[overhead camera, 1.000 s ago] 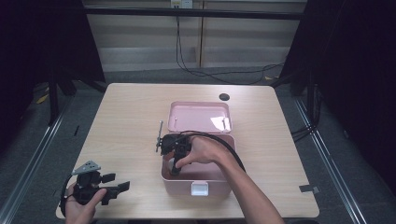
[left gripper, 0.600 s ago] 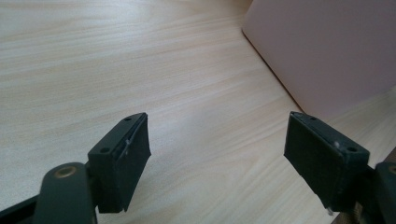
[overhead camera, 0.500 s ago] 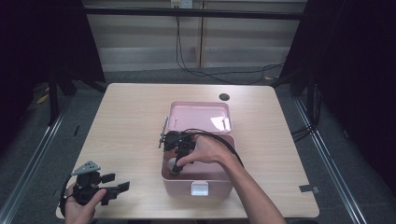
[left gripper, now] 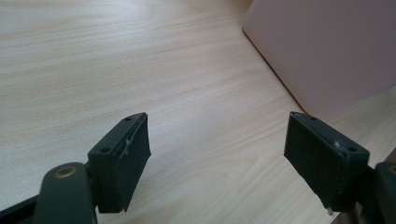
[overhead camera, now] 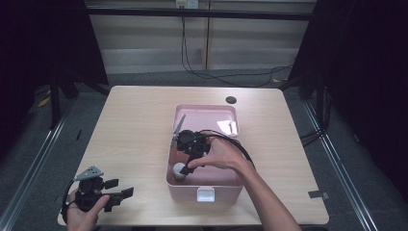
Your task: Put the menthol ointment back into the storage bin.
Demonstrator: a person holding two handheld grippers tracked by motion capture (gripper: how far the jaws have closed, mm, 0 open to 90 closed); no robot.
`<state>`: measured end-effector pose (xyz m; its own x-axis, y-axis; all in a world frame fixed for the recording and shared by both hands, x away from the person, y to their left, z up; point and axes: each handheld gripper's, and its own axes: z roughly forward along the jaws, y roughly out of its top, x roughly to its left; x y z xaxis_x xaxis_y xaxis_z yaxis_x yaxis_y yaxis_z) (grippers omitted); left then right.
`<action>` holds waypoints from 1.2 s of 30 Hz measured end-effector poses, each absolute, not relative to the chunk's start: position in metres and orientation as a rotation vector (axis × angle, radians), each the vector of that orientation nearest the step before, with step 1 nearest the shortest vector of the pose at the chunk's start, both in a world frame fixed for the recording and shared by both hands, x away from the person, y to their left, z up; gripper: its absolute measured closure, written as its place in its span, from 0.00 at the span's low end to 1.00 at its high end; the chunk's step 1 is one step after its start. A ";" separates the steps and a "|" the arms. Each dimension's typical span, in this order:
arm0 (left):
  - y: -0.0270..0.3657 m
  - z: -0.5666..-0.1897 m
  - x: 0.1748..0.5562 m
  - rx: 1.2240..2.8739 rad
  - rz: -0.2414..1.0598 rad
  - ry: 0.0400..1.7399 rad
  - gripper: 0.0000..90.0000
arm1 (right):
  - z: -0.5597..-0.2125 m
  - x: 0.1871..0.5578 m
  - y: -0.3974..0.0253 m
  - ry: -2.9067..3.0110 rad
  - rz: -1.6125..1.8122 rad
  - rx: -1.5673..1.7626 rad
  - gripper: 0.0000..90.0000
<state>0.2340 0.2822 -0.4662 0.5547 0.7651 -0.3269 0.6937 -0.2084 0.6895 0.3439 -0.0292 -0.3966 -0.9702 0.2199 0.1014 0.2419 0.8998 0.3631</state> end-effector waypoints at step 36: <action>0.281 -0.467 0.235 1.946 0.106 1.189 0.25 | -0.373 0.294 -0.160 -2.966 -1.202 -0.847 0.31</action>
